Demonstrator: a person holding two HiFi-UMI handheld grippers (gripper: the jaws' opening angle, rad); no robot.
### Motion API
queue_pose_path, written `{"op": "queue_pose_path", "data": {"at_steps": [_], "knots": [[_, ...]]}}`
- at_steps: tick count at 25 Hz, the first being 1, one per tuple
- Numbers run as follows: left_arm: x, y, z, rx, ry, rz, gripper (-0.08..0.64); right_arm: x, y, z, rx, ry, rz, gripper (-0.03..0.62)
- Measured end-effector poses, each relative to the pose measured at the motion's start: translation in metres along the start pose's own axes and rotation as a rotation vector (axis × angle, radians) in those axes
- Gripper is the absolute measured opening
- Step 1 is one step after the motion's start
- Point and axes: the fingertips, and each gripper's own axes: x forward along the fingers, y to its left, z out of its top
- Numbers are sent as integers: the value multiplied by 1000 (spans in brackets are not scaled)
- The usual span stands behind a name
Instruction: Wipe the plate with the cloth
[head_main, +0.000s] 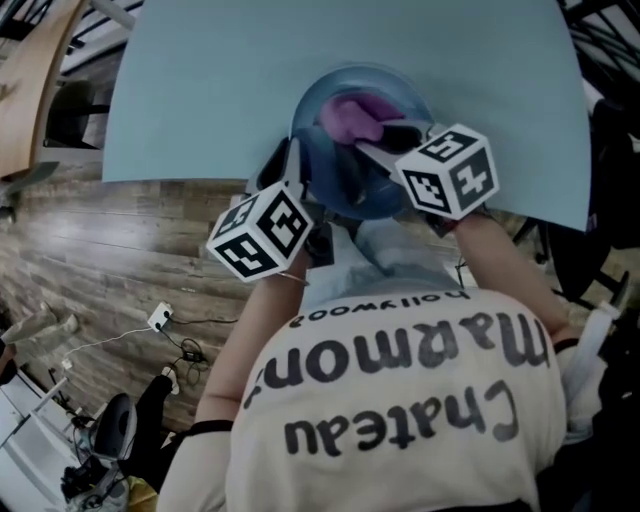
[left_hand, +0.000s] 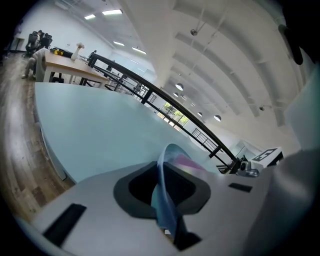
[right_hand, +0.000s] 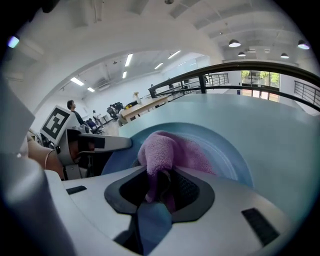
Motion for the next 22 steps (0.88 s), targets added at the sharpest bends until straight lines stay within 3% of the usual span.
{"op": "queue_pose_path", "data": {"at_steps": [7,11,15,22], "knots": [[-5,5,-3,-16,-34,-4,34,19,49,4,-133,37,67,141],[-5,11,-8,-17,-31,-2,34,26,56,-2,-195,59,51,140],[-8,15,-13,20,-7,1,31,29,55,-9,-191,87,39,140],[-11,25,-25,-26,28,13,29,25,46,-26,-172,134,13,140]]}}
